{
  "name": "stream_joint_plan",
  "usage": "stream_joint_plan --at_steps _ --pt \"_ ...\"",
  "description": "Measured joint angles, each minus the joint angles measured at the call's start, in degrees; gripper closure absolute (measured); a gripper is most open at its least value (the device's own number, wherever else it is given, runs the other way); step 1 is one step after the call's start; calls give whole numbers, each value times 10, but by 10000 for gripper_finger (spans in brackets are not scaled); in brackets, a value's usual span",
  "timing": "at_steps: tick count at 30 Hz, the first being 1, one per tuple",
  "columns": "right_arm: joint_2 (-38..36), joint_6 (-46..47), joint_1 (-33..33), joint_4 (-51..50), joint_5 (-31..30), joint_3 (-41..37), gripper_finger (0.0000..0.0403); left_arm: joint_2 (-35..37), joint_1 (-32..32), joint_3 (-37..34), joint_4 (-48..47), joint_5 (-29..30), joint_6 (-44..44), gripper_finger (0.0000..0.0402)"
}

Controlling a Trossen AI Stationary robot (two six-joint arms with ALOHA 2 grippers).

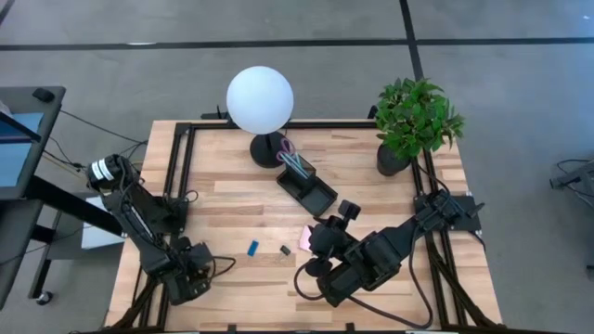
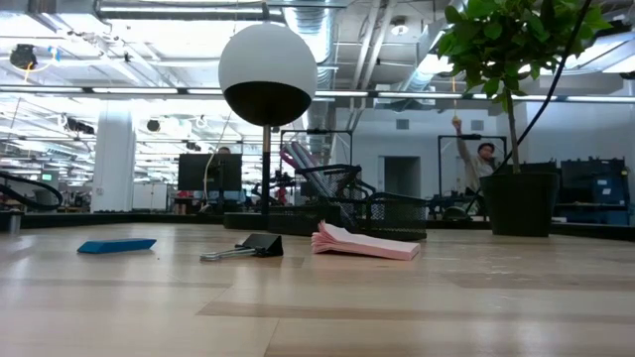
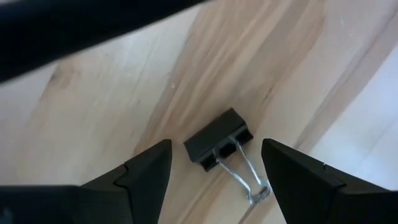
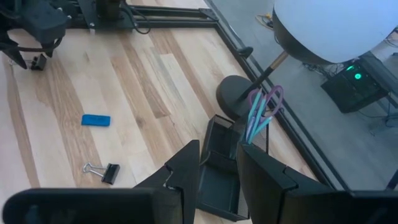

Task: Pick and place office supplies into organizer
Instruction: Put the left black binder clip into the desk organizer

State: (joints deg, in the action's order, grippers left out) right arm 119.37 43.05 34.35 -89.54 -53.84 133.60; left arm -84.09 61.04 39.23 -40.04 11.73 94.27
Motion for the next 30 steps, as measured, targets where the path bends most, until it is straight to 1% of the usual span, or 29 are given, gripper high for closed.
stream_joint_plan --at_steps 5,15,23,30 --pt "0 0 0 0 0 0 302 -4 -1 0 3 25 36 155" --pt "0 0 0 0 0 0 302 -4 -3 0 3 24 120 155" --pt "0 -2 0 0 0 0 302 -4 -3 0 -25 -20 204 155" --pt "0 -18 0 0 0 0 302 -4 -4 0 -27 -23 231 155"
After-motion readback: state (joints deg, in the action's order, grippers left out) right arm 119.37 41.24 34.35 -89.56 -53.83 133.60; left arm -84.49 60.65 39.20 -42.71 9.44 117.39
